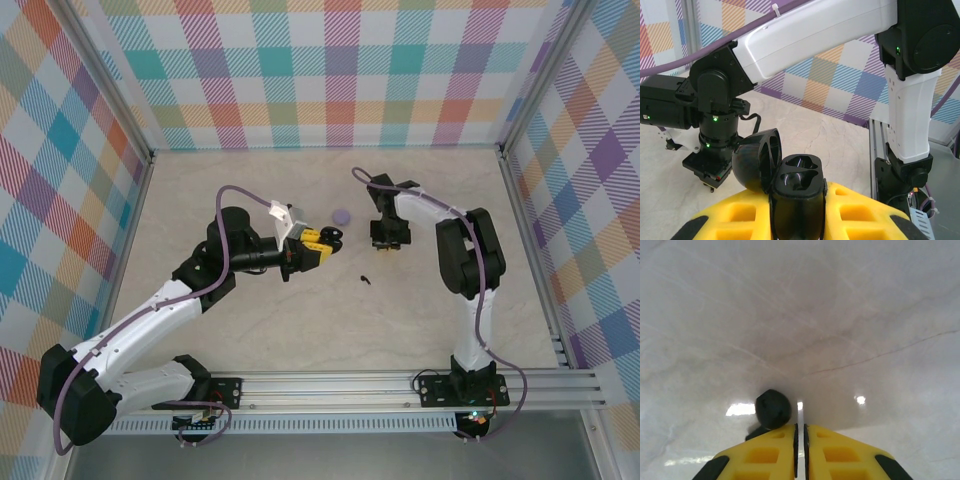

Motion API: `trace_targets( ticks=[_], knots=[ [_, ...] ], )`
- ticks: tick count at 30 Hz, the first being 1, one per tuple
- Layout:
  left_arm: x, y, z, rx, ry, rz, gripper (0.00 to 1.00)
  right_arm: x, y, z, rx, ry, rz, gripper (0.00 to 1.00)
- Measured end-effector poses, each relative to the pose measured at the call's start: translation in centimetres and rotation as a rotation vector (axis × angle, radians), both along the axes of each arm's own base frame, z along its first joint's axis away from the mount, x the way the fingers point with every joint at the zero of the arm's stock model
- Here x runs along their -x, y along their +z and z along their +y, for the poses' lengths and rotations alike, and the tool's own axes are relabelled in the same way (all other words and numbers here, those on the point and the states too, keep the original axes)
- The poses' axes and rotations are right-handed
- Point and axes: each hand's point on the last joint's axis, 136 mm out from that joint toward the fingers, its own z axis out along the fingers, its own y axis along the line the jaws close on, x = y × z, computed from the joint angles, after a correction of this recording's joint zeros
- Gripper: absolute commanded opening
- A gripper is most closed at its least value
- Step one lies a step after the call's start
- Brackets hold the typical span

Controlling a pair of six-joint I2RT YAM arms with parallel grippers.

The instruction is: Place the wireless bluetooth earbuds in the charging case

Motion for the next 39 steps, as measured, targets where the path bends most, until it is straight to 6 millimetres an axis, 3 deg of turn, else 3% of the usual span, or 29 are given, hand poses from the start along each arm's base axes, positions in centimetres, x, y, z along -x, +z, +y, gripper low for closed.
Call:
trace_targets(
  ticks=[14,23,30,39],
  knots=[
    [-0.1,0.0,0.0,-0.001,0.007,-0.001,0.08,-0.6,0.9,0.1,0.012,0.038,-0.01,0.2],
    [-0.1,0.0,0.0,-0.001,0.006,0.0,0.08,-0.5,2.9,1.6,-0.091,0.038,-0.028,0.36],
    [-0.1,0.0,0.0,-0.001,0.006,0.0,0.08,-1.0,2.3,2.1,-0.102,0.002,-0.012,0.38],
    [-0.1,0.0,0.0,-0.001,0.006,0.0,0.08,-0.8,0.0,1.8,-0.067,-0.039,0.047,0.36]
  ],
)
